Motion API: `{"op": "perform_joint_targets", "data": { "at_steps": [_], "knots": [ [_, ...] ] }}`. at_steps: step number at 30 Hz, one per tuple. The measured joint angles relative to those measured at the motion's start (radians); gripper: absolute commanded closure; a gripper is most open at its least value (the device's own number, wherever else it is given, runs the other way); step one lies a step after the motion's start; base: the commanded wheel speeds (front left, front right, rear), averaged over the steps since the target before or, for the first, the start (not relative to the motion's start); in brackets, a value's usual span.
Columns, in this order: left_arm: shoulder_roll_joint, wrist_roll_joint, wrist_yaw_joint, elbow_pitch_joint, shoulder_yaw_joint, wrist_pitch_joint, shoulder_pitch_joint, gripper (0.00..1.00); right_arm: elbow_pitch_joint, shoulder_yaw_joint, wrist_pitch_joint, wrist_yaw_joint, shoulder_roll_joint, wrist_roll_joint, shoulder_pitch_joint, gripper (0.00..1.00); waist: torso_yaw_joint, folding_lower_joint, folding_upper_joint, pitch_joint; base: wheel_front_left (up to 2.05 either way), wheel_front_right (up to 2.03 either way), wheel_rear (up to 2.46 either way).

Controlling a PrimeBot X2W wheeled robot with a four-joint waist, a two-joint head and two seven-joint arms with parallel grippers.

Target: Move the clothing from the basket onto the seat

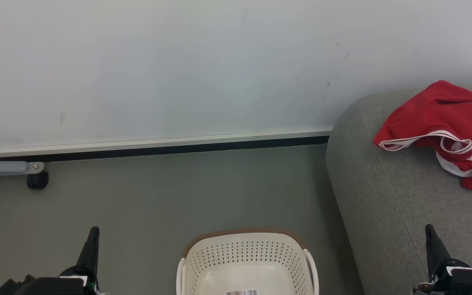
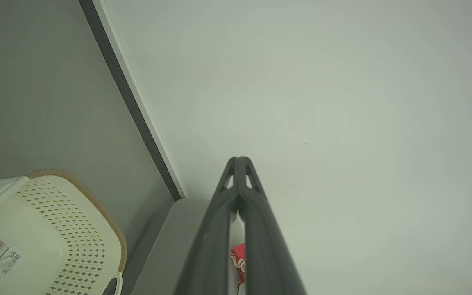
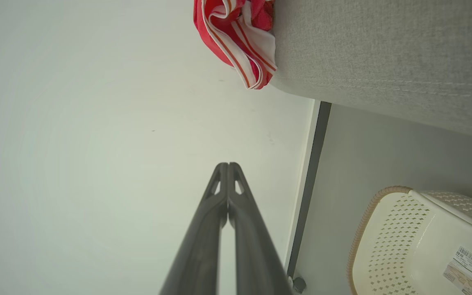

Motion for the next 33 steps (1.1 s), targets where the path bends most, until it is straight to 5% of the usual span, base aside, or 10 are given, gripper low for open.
{"op": "perform_joint_targets", "data": {
  "at_steps": [33],
  "knots": [
    [-0.009, -0.054, -0.008, 0.009, 0.008, 0.014, -0.017, 1.0, 0.002, -0.019, 0.013, 0.012, 0.007, 0.051, -0.015, 1.0, 0.003, 0.0, 0.0, 0.002, 0.0, 0.0, 0.0]
  ]
}}
